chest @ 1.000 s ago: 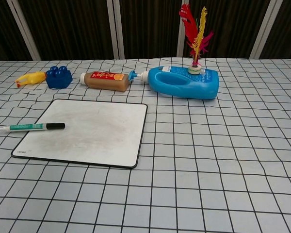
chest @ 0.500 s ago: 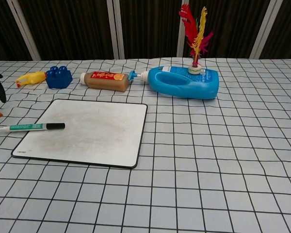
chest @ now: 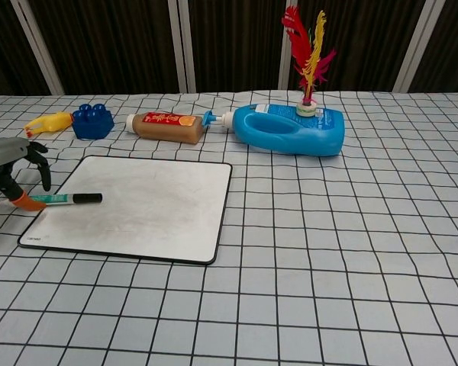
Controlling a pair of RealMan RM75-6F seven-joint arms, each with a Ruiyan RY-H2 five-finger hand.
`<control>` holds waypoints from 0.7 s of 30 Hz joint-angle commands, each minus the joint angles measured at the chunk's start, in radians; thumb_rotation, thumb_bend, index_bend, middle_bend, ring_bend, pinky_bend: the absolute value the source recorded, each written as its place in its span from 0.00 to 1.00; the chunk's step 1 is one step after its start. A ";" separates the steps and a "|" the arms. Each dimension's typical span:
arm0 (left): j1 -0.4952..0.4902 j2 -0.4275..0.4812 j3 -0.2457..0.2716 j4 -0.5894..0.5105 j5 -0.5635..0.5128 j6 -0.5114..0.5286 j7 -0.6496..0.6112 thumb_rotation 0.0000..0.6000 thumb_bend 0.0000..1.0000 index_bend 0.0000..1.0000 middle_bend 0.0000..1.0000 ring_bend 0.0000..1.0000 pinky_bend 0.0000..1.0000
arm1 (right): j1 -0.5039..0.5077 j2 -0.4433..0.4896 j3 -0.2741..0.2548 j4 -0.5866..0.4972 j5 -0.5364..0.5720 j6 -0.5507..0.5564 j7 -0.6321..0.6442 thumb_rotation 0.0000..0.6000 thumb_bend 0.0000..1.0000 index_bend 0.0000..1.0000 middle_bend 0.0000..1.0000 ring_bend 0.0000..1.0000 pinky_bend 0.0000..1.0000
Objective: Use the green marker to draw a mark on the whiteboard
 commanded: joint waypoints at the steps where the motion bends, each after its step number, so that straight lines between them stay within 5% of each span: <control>1: -0.011 -0.015 0.004 0.016 -0.007 -0.001 0.005 1.00 0.41 0.49 0.00 0.00 0.00 | 0.000 0.000 0.000 0.000 0.001 -0.001 0.001 1.00 0.35 0.00 0.00 0.00 0.00; 12: -0.031 -0.034 0.009 0.050 -0.032 -0.011 0.015 1.00 0.44 0.49 0.00 0.00 0.00 | 0.001 0.002 0.001 -0.002 0.000 -0.002 0.007 1.00 0.35 0.00 0.00 0.00 0.00; 21: -0.036 -0.052 0.008 0.058 -0.036 -0.008 0.001 1.00 0.57 0.57 0.03 0.00 0.00 | 0.000 0.004 0.001 -0.005 0.003 -0.003 0.008 1.00 0.35 0.00 0.00 0.00 0.00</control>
